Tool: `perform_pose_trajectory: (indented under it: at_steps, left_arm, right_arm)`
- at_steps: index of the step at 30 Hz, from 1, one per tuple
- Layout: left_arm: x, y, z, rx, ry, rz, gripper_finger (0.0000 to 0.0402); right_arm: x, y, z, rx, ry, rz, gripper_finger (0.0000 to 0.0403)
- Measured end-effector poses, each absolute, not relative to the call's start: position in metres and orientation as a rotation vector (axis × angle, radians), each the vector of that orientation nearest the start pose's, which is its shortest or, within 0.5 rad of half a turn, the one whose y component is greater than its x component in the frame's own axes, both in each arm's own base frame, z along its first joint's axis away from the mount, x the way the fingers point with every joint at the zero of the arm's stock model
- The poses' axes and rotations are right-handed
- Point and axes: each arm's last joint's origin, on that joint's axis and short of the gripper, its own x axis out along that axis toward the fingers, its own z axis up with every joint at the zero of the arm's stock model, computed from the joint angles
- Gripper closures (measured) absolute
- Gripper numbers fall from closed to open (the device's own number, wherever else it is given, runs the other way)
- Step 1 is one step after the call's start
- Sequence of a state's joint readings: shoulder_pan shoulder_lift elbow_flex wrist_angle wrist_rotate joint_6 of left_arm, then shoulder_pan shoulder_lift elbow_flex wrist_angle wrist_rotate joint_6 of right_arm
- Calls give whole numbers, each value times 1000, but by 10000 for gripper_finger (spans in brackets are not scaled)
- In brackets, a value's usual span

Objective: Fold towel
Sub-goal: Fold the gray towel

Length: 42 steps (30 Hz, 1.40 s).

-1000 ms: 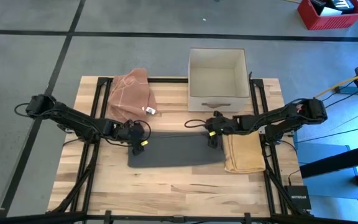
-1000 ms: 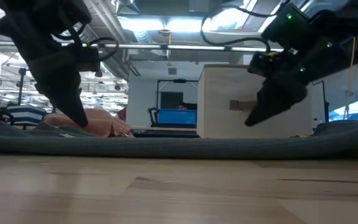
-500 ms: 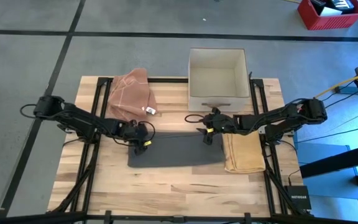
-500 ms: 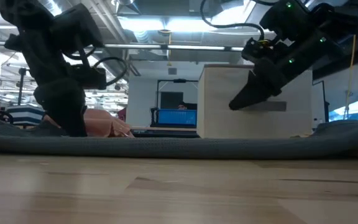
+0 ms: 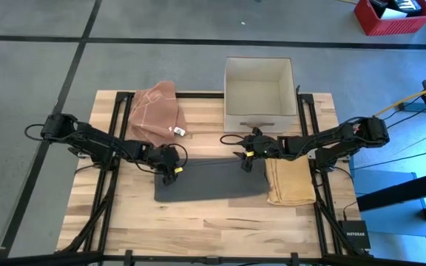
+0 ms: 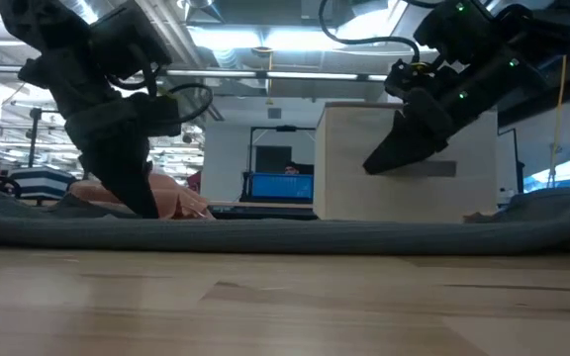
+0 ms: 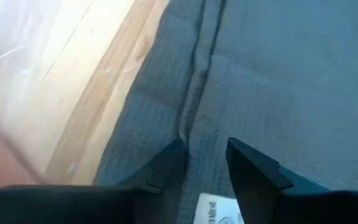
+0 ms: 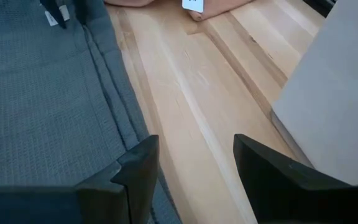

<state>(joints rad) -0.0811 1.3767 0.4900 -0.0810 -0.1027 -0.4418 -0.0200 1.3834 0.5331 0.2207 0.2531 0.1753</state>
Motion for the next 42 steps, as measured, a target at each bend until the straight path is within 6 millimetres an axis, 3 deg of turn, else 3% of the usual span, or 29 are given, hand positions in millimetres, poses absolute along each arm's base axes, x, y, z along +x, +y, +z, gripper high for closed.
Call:
perform_pose_trajectory:
  at_steps: [13, 19, 30, 35, 42]
  left_arm:
    - [228, -14, 133, -334, 909, 214, 396]
    - [231, -14, 136, -365, 862, 214, 399]
    - [227, -14, 152, -376, 792, 207, 400]
    - [225, -13, 160, -366, 755, 214, 399]
    - [220, -13, 156, -343, 820, 225, 399]
  right_arm:
    - [255, -12, 162, 99, 601, -319, 192]
    - [252, -11, 165, 100, 667, -287, 192]
    - [223, -10, 211, 10, 946, -225, 192]
    - [214, -8, 209, 23, 984, -166, 192]
    - [211, -6, 192, 67, 1050, -106, 192]
